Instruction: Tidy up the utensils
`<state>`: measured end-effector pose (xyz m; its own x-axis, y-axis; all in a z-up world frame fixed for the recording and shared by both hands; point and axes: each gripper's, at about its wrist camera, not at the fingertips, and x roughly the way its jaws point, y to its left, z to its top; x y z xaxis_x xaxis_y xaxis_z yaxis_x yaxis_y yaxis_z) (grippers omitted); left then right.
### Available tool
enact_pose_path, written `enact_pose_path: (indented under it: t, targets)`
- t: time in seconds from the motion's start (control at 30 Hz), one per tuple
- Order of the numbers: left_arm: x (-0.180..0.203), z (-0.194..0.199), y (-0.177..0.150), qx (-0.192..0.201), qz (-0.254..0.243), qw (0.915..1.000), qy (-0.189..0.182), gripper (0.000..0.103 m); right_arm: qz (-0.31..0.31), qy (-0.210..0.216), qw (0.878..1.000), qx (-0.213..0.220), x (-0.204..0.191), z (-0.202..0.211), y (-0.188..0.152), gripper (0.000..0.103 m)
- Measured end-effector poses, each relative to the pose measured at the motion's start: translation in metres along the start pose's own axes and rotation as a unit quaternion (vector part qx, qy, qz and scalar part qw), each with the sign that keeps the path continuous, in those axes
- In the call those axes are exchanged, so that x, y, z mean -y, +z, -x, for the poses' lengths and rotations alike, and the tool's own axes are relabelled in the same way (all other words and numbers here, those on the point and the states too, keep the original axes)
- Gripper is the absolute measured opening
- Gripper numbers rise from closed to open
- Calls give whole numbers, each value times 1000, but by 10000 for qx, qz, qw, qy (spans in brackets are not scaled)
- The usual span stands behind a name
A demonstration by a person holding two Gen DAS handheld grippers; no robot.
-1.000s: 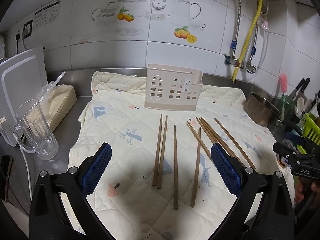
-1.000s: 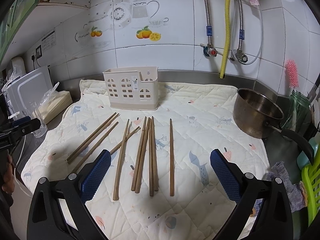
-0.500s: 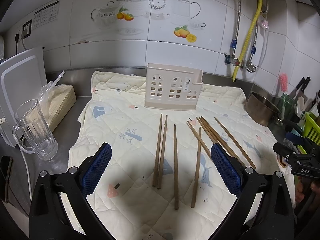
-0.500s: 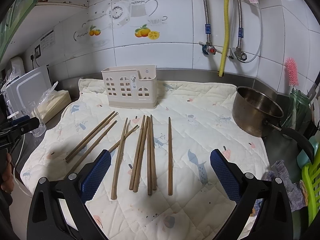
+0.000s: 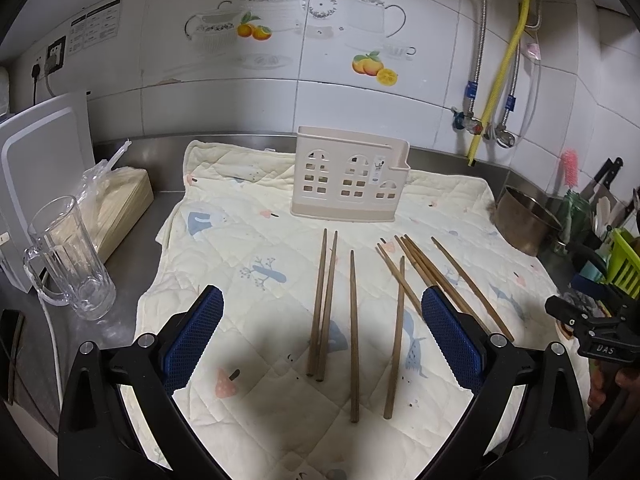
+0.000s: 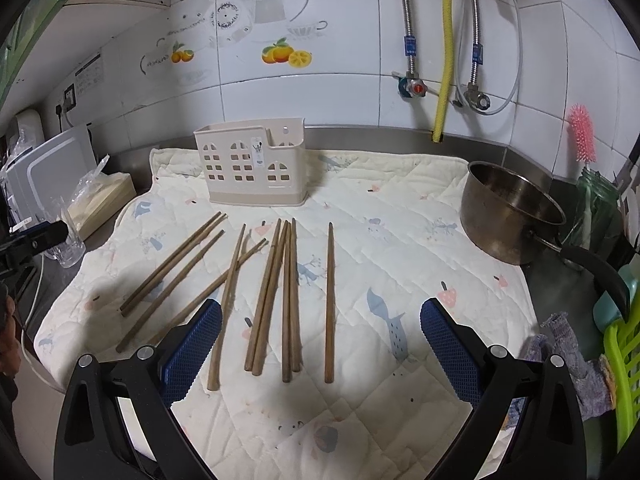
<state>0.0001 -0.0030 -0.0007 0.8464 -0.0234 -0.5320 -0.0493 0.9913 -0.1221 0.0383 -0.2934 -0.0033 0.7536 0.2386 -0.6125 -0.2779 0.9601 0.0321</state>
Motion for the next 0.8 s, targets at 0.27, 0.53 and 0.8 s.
enact_pose_path:
  t: [0.27, 0.53, 0.8]
  targets:
    - [0, -2, -1, -12, -15, 10000, -32, 97, 55, -76, 10000, -34, -1, -6, -1, 95]
    - [-2, -8, -2, -43, 31, 10000, -50, 89, 108, -89, 9999, -100, -1, -12, -1, 87]
    - [-9, -17, -5, -179, 81, 9998, -54, 76, 70, -80, 9996, -257, 2, -22, -7, 87]
